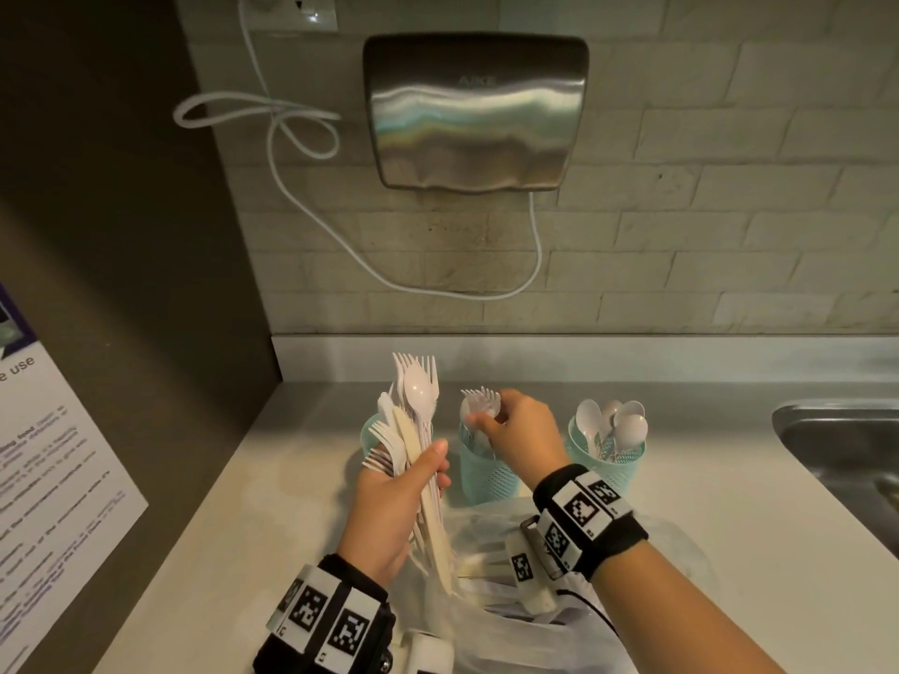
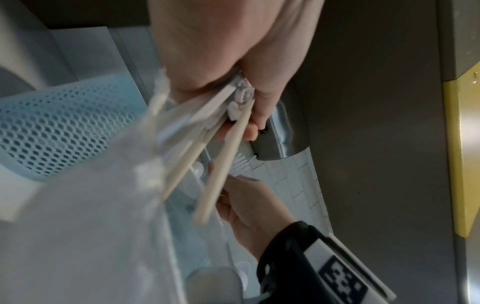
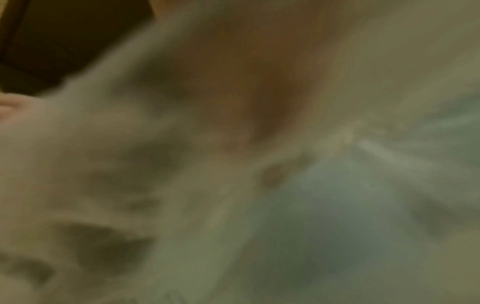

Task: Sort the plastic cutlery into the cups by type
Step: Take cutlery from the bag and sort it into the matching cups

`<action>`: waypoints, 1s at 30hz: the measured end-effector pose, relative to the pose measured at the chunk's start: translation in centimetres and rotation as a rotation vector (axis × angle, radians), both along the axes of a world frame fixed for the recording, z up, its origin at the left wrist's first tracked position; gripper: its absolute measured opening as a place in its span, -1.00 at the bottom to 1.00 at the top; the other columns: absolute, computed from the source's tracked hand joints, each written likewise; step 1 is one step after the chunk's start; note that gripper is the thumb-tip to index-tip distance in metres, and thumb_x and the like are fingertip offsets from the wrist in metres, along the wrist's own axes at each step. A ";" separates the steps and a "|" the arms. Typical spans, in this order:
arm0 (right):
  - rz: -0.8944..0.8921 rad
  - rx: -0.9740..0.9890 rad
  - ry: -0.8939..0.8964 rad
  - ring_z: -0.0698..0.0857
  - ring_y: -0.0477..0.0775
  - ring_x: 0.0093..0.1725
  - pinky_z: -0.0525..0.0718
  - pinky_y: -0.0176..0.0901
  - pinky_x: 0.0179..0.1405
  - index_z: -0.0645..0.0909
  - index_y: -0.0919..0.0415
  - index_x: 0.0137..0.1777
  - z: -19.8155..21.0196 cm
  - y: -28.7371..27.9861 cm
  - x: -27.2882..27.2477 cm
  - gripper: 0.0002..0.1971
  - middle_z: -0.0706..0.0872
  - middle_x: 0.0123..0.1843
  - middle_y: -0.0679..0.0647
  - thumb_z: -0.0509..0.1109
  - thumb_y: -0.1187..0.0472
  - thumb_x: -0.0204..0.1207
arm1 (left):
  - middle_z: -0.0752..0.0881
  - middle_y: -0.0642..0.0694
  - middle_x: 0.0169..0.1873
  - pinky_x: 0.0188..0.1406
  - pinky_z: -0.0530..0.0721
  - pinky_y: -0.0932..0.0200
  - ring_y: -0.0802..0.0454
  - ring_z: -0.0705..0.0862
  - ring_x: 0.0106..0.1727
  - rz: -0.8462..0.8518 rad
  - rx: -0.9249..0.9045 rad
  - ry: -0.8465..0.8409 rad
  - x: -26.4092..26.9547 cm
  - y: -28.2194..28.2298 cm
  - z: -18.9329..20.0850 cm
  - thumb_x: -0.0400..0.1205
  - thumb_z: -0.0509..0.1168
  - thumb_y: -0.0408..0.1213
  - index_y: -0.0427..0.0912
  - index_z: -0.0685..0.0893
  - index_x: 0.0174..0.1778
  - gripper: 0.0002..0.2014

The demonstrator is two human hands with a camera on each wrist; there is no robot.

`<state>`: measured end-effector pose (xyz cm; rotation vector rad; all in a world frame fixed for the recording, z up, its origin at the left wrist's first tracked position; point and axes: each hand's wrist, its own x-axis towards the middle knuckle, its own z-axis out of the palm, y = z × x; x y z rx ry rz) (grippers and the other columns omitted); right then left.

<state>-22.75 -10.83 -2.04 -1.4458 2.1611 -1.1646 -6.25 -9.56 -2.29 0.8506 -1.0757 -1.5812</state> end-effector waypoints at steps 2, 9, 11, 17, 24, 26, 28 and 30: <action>0.003 0.031 0.026 0.71 0.19 -0.10 0.51 -0.14 -0.21 0.63 0.28 -0.08 -0.1 0.1 0.2 -0.75 0.76 -0.14 0.20 0.44 0.06 0.49 | 0.65 -0.17 -0.38 -0.31 0.63 0.15 0.07 0.62 -0.42 0.005 -0.007 -0.010 0.0 -0.1 -0.1 0.54 0.39 -0.39 -0.39 0.66 0.10 -0.75; 0.020 0.072 0.102 0.73 0.19 0.03 0.56 -0.16 -0.10 0.58 0.23 0.18 0.8 0.2 0.2 -0.61 0.77 0.01 0.16 0.48 0.02 0.46 | 0.66 -0.15 -0.37 -0.28 0.63 0.14 0.07 0.63 -0.39 -0.003 -0.003 -0.021 0.0 -0.3 -0.3 0.54 0.40 -0.36 -0.38 0.66 0.13 -0.73; 0.013 0.071 0.117 0.72 0.18 0.06 0.59 -0.13 -0.02 0.61 0.21 0.21 0.9 0.2 -0.3 -0.57 0.76 0.03 0.15 0.50 -0.01 0.43 | 0.66 -0.15 -0.37 -0.26 0.62 0.11 0.05 0.63 -0.37 -0.012 0.002 -0.021 0.0 -0.3 -0.3 0.53 0.41 -0.35 -0.35 0.67 0.13 -0.73; -0.033 0.140 0.387 0.63 0.27 0.18 0.57 -0.01 0.18 0.66 0.21 0.26 0.7 0.2 -2.0 -0.64 0.64 0.19 0.24 0.46 0.11 0.49 | 0.67 -0.18 -0.34 -0.24 0.63 0.11 0.03 0.63 -0.36 -0.014 0.010 -0.019 0.1 -0.4 -0.4 0.53 0.40 -0.36 -0.30 0.69 0.08 -0.78; -0.016 0.258 0.436 0.69 0.28 0.10 0.63 -0.02 0.17 0.63 0.25 0.25 0.2 0.0 -1.8 -0.71 0.56 0.23 0.24 0.30 0.39 0.55 | 0.68 -0.17 -0.35 -0.25 0.63 0.13 0.03 0.64 -0.35 -0.024 0.009 -0.024 -0.1 -0.4 -0.6 0.53 0.41 -0.37 -0.34 0.69 0.07 -0.78; -0.013 0.241 0.430 0.69 0.29 0.11 0.63 -0.03 0.17 0.65 0.21 0.26 0.5 -0.2 -1.7 -0.68 0.56 0.25 0.23 0.29 0.40 0.54 | 0.68 -0.16 -0.35 -0.26 0.64 0.15 0.04 0.64 -0.35 -0.022 0.010 -0.026 0.0 -0.4 -0.7 0.53 0.41 -0.36 -0.34 0.68 0.09 -0.77; -0.019 0.215 0.446 0.70 0.29 0.09 0.62 -0.06 0.13 0.69 0.21 0.21 0.9 -0.6 -1.8 -0.69 0.57 0.25 0.22 0.30 0.40 0.52 | 0.67 -0.17 -0.34 -0.28 0.64 0.16 0.05 0.64 -0.35 -0.022 0.006 -0.028 0.1 -0.4 -0.6 0.53 0.40 -0.36 -0.31 0.68 0.08 -0.78; -0.004 0.192 0.452 0.71 0.28 0.08 0.62 -0.09 0.08 0.71 0.21 0.19 1.4 -0.8 -1.8 -0.70 0.59 0.24 0.21 0.30 0.41 0.51 | 0.66 -0.19 -0.33 -0.29 0.64 0.17 0.05 0.63 -0.37 -0.018 0.002 -0.027 0.1 -0.5 -0.6 0.54 0.40 -0.38 -0.31 0.69 0.07 -0.79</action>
